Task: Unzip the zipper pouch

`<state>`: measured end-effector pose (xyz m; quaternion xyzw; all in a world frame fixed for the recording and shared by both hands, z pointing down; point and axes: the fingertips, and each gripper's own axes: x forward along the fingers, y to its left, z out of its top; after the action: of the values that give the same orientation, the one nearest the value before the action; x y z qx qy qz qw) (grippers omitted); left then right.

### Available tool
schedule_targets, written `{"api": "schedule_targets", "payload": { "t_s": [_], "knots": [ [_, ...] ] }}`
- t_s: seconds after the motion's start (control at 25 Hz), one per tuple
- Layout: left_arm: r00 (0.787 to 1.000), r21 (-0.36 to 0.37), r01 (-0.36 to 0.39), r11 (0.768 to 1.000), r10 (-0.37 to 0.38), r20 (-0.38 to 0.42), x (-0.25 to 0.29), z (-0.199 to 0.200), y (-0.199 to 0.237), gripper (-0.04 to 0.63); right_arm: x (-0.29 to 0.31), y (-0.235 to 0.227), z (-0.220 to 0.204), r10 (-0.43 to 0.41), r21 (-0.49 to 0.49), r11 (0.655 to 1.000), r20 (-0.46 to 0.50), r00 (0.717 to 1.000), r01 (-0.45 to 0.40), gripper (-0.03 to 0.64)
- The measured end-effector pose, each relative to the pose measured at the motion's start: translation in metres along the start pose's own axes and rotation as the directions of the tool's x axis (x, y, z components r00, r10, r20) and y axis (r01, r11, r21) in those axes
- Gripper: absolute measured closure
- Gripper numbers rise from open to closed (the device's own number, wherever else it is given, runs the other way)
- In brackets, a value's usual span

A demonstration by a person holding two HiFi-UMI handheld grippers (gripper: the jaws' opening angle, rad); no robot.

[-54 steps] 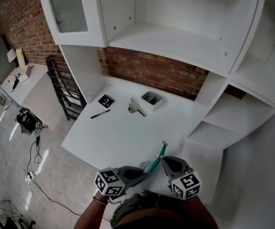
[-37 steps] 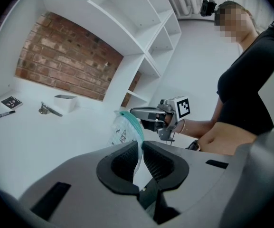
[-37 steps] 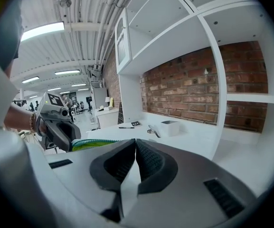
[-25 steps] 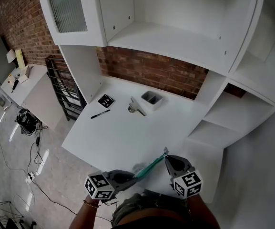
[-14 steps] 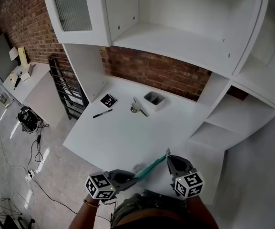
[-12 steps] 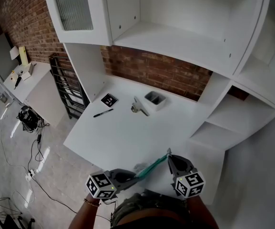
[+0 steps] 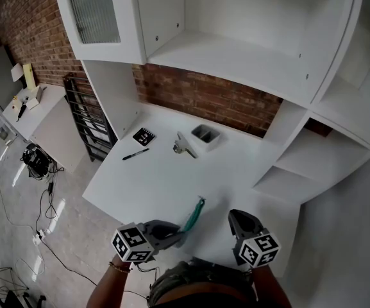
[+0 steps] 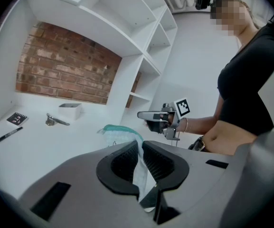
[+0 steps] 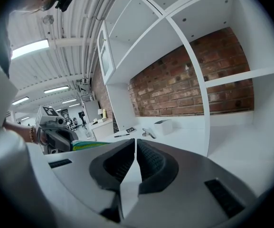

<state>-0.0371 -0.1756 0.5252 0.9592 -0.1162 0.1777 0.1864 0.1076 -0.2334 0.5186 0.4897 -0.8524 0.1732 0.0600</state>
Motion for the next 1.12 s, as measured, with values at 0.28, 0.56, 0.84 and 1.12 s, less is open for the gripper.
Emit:
{"api": "schedule_targets", "payload": {
  "t_s": [0.28, 0.56, 0.84, 1.12],
  "knots": [
    [0.995, 0.042, -0.093, 0.995, 0.094, -0.02, -0.005, 0.012, 0.044, 0.561, 0.0, -0.011, -0.004, -0.02, 0.054, 0.998, -0.002, 1.0, 0.02, 0.606],
    [0.981, 0.063, -0.189, 0.98, 0.192, -0.036, -0.008, 0.028, 0.098, 0.561, 0.004, -0.02, 0.0, -0.024, 0.096, 0.995, -0.004, 1.0, 0.024, 0.606],
    [0.953, 0.113, -0.292, 0.95, 0.299, -0.053, -0.018, 0.047, 0.167, 0.561, 0.007, -0.031, -0.007, -0.037, 0.094, 0.995, -0.031, 0.999, 0.039, 0.606],
    [0.929, 0.11, -0.358, 0.927, 0.365, -0.055, -0.017, 0.062, 0.229, 0.561, 0.008, -0.045, -0.009, -0.062, 0.097, 0.993, -0.053, 0.997, 0.067, 0.606]
  ]
}}
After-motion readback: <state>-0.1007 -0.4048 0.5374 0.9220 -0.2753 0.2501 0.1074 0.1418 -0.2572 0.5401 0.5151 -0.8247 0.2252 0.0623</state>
